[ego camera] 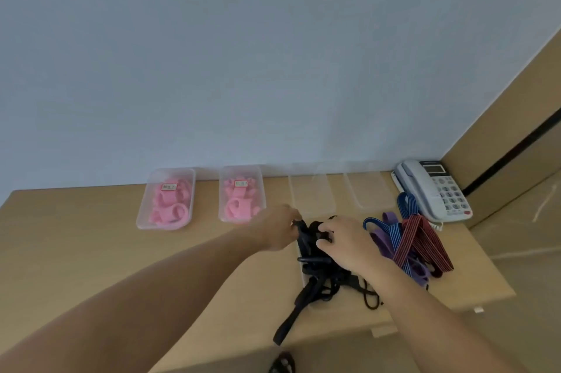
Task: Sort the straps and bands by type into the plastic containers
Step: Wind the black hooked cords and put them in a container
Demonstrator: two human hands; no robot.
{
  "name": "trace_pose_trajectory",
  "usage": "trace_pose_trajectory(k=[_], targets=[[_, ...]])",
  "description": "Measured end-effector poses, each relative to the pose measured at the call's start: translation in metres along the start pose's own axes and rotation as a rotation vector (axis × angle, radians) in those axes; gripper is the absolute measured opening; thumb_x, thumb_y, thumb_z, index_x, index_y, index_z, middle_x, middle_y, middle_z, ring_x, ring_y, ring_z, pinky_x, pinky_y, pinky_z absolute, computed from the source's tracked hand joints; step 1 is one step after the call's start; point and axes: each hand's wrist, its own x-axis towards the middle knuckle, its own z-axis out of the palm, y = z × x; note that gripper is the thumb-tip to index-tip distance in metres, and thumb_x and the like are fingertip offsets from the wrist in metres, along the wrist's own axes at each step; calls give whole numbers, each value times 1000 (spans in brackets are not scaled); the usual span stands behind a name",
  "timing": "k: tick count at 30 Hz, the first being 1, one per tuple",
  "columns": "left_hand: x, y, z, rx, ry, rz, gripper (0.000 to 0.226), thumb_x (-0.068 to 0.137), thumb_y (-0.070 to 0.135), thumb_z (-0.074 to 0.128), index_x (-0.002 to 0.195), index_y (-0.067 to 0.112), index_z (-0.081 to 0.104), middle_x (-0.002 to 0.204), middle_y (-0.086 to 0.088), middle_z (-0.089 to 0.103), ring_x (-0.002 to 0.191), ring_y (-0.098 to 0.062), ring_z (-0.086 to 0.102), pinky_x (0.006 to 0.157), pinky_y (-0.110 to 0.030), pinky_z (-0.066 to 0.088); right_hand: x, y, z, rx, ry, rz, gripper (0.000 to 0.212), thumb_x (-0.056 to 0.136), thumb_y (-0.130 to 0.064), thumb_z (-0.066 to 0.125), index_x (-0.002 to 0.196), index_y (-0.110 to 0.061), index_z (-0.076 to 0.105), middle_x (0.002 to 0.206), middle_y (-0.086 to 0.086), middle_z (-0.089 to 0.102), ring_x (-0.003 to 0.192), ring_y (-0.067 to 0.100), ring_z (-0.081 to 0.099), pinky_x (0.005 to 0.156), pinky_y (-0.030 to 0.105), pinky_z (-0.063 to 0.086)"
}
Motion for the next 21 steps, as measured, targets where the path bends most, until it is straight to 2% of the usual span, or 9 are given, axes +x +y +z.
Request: trace_pose_trajectory(k=[4, 9, 11, 12, 13, 15, 17, 18, 21], targets=[[-10, 5, 9, -20, -16, 2, 38, 95, 24, 47, 129, 19, 61, 134, -3, 56, 120, -25, 55, 98, -43, 48, -10, 14, 19, -70, -95, -2, 40, 91, -38, 61, 128, -25, 60, 129, -2, 48, 122, 19, 45, 98, 33, 44], [-3, 8, 1, 12, -36, -64, 42, 97, 27, 47, 138, 17, 54, 143, -4, 51, 130, -24, 49, 105, -41, 42, -3, 28, 33, -120, -150, -23, 33, 94, -37, 58, 124, -24, 61, 128, -2, 48, 121, 20, 44, 96, 33, 43], [2, 12, -4, 21, -45, -94, 43, 97, 30, 48, 139, 18, 52, 145, -3, 50, 131, -24, 47, 106, -41, 41, 3, 30, 30, -140, -159, -86, 18, 95, -32, 57, 105, -23, 68, 112, -2, 53, 108, 21, 52, 88, 34, 46], [4, 14, -6, 11, -47, -111, 43, 97, 30, 49, 139, 18, 52, 145, -2, 49, 132, -23, 47, 107, -41, 41, 6, 31, 25, -131, -164, -96, 17, 95, -30, 56, 84, -23, 67, 97, -3, 55, 94, 22, 56, 80, 36, 48], [6, 17, -8, 1, -44, -129, 42, 97, 31, 49, 138, 19, 52, 144, -1, 50, 131, -22, 47, 107, -39, 40, 10, 33, 21, -110, -161, -99, 29, 94, -29, 56, 66, -22, 59, 79, -3, 53, 78, 22, 57, 70, 39, 47], [11, 22, -13, -16, -16, -160, 42, 97, 31, 51, 137, 19, 54, 143, 1, 52, 130, -19, 49, 108, -38, 40, 21, 39, 10, -31, -156, -125, 40, 92, -25, 54, 54, -14, 46, 59, 0, 44, 55, 23, 48, 56, 41, 41], [15, 30, -21, -36, 10, -171, 42, 95, 30, 53, 136, 19, 55, 141, 2, 54, 127, -18, 52, 107, -37, 42, 28, 39, -11, 70, -167, -173, 33, 93, -24, 50, 62, -12, 50, 59, 1, 45, 53, 19, 41, 55, 36, 34], [16, 36, -27, -55, 8, -167, 42, 95, 28, 53, 136, 18, 55, 139, 1, 55, 125, -18, 53, 105, -35, 43, 31, 37, -23, 117, -166, -193, 26, 95, -26, 47, 74, -13, 58, 66, 0, 53, 57, 17, 45, 57, 33, 36], [16, 59, -47, -106, -2, -136, 35, 96, 24, 50, 129, 15, 60, 126, -1, 62, 110, -20, 57, 89, -29, 44, 35, 31, -60, 211, -112, -243, 19, 98, -30, 46, 108, -24, 61, 98, -6, 65, 87, 14, 60, 76, 32, 48]])
